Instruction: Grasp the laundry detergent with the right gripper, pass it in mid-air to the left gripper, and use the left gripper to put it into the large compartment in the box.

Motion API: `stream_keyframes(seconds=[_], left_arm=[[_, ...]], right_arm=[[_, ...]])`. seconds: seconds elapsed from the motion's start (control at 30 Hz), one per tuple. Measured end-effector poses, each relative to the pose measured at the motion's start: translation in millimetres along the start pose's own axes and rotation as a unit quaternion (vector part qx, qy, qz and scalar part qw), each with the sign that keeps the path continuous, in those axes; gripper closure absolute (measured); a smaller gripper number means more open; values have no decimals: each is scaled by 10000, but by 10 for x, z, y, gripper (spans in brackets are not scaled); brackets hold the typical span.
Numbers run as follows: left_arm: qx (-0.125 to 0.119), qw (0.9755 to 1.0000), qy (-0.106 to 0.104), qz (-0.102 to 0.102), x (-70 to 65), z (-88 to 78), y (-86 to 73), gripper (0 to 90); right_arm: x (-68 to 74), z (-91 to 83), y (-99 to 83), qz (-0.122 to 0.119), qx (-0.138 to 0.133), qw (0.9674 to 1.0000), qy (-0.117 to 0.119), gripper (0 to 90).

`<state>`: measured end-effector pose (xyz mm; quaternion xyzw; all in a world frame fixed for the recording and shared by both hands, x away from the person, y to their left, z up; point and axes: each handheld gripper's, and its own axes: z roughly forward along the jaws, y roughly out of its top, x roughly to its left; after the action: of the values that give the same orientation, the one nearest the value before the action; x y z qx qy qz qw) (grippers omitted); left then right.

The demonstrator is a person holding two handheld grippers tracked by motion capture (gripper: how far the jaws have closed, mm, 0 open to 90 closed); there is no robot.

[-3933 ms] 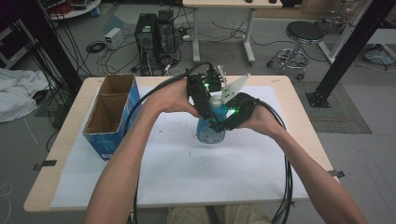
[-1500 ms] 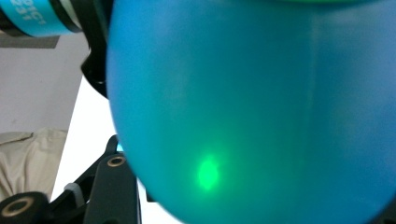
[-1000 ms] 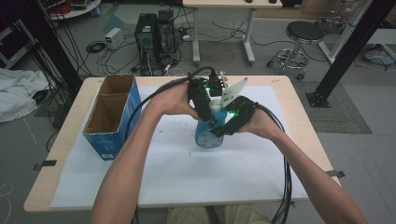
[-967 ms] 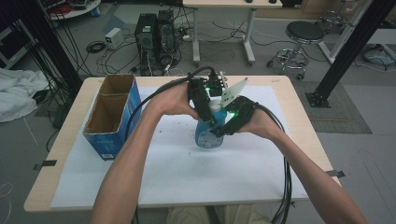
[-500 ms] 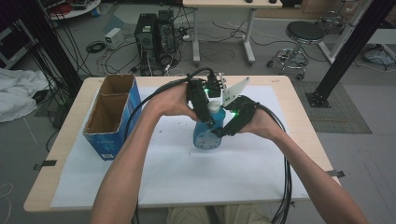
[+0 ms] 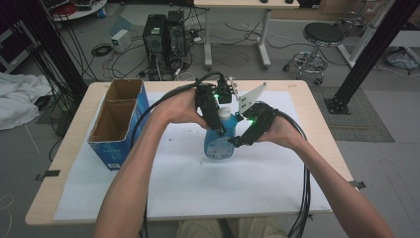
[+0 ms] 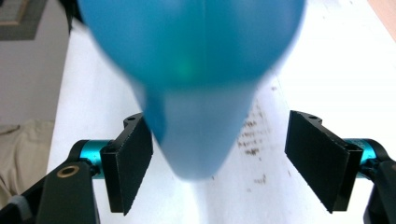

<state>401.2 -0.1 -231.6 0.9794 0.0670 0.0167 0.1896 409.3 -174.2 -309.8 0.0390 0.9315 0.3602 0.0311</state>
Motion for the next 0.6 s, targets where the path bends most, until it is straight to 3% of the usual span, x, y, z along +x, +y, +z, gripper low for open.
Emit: stream_keyframes(seconds=[0.13, 0.23, 0.6], left_arm=[[33, 10000, 40, -52, 19, -61, -50, 373], [68, 9999, 99, -89, 30, -123, -82, 372], [103, 9992, 271, -268, 64, -503, -161, 373]], right_arm=[[17, -84, -71, 61, 158, 9998, -48, 213], [31, -138, -135, 134, 340, 9992, -140, 133], [80, -387, -378, 147, 992, 9937, -502, 132]])
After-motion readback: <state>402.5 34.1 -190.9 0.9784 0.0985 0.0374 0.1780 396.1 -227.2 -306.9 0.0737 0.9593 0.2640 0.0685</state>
